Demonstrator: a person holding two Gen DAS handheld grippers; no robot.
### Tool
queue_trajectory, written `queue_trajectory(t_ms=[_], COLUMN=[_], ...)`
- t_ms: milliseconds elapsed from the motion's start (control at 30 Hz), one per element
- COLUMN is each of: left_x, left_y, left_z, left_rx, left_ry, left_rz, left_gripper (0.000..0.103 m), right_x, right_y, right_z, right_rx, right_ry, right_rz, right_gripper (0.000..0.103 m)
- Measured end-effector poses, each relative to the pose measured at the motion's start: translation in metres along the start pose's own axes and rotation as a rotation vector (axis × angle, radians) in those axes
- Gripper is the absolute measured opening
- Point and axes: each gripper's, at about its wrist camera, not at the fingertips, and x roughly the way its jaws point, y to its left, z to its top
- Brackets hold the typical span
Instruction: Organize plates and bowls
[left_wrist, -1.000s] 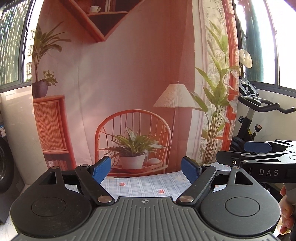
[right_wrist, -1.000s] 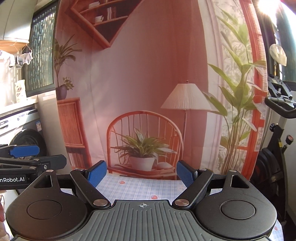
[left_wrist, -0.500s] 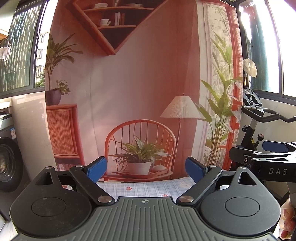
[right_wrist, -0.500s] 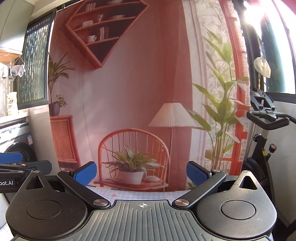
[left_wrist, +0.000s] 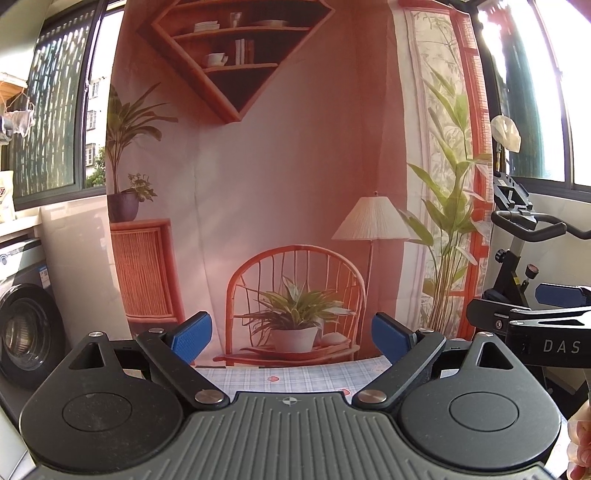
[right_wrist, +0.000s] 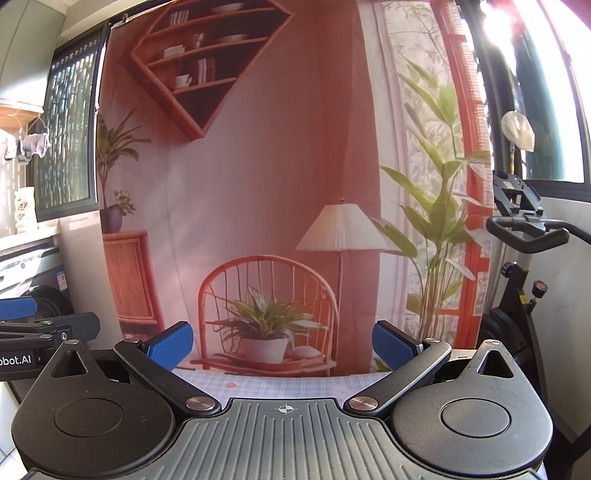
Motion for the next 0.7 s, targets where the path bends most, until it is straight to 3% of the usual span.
queue_trajectory(t_ms=[700], left_x=[0.0035], left_y=[0.0038], left_z=[-0.0034], left_rx=[-0.025], left_ry=[0.030], left_rz=[-0.012], left_gripper=[0.094], right_x=[-0.0005], right_y=[0.0021], right_z=[0.0002], right_rx=[0.002], right_ry=[0.008], right_rz=[-0.003], right_gripper=[0.103])
